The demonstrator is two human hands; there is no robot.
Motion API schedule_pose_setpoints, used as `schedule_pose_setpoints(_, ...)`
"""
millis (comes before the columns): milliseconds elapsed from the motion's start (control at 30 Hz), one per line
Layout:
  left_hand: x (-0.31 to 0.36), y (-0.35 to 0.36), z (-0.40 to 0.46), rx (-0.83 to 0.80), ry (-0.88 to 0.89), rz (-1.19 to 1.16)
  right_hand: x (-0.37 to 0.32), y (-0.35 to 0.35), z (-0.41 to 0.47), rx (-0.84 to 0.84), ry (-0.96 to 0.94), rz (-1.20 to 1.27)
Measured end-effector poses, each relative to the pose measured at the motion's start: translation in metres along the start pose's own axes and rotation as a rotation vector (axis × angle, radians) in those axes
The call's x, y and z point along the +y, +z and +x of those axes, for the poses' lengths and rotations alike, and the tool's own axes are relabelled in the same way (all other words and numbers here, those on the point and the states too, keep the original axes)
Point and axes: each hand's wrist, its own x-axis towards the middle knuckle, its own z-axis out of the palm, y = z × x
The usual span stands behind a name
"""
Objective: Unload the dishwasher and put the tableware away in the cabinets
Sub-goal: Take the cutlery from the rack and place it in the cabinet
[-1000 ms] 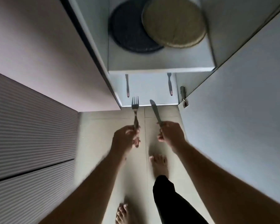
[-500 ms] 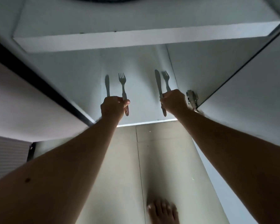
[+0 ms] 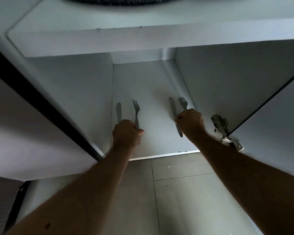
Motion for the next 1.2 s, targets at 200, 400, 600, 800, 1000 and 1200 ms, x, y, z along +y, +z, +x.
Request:
schedule_pose_setpoints(200, 0.0, -0.007, -0.01, 0.048, 0.117, 0.051, 0.004, -0.005, -0.011, -0.005, -0.025, 0.069)
schedule_pose_setpoints(400, -0.008, -0.007, -0.009, 0.083, 0.204, 0.136, -0.004, 0.002, -0.023, 0.082, -0.096, 0.028)
schedule_pose_setpoints(600, -0.019, -0.004, 0.001, 0.064, 0.215, 0.136, -0.01, 0.004, -0.028, 0.083, -0.102, 0.123)
schedule_pose_setpoints(800, -0.029, -0.007, 0.001, 0.158, 0.251, 0.251, -0.013, 0.0, -0.032, 0.121, -0.066, 0.105)
schedule_pose_setpoints(1000, -0.021, -0.009, -0.002, 0.146, 0.279, 0.478, -0.011, -0.007, -0.031, 0.092, -0.031, 0.102)
schedule_pose_setpoints(1200, -0.023, -0.007, 0.0, 0.137, 0.266, 0.429, -0.013, -0.007, -0.03, 0.09, -0.015, 0.086)
